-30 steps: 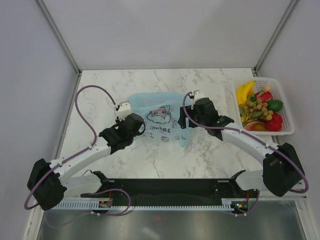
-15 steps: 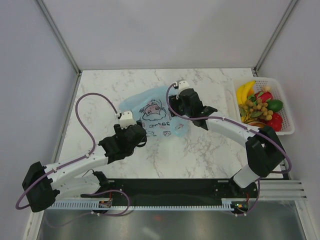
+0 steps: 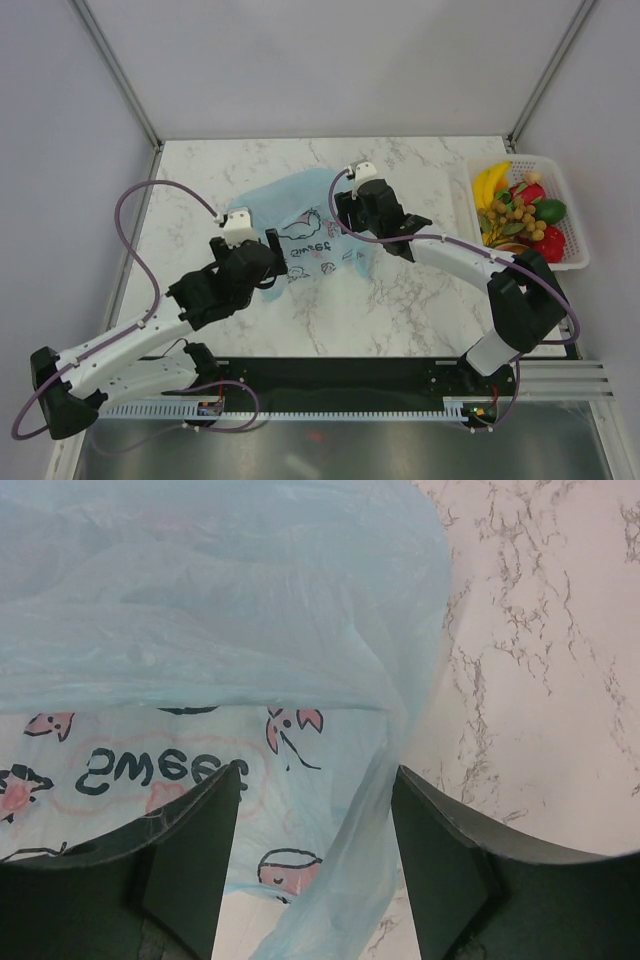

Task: Place the fake fruits into the plastic bag and tie a complex knot
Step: Open the plastic bag at the center of the board.

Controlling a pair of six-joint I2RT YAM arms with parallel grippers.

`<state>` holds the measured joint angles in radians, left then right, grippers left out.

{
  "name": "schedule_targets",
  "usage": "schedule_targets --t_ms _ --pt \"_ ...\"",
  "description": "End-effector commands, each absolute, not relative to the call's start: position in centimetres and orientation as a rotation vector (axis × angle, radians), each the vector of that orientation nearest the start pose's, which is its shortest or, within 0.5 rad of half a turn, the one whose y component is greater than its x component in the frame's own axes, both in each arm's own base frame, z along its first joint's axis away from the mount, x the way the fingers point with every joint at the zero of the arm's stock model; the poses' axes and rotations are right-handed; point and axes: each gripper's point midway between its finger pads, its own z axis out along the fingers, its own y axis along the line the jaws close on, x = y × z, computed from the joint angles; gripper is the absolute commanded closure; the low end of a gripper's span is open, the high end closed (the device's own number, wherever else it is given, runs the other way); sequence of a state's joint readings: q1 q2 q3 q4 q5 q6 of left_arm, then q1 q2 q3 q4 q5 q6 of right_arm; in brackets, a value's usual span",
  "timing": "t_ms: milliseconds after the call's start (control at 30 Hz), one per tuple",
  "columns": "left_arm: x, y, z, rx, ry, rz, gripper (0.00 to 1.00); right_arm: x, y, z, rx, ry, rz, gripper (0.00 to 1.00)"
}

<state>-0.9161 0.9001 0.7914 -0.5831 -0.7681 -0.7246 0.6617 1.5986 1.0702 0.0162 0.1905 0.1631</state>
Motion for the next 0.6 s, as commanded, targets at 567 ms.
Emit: schedule_targets --t_ms 567 --pt "24.9 -15.3 27.5 0.233 2.171 0.14 0.0 40.9 26.4 15.8 -0.4 1.978 0.225 0.4"
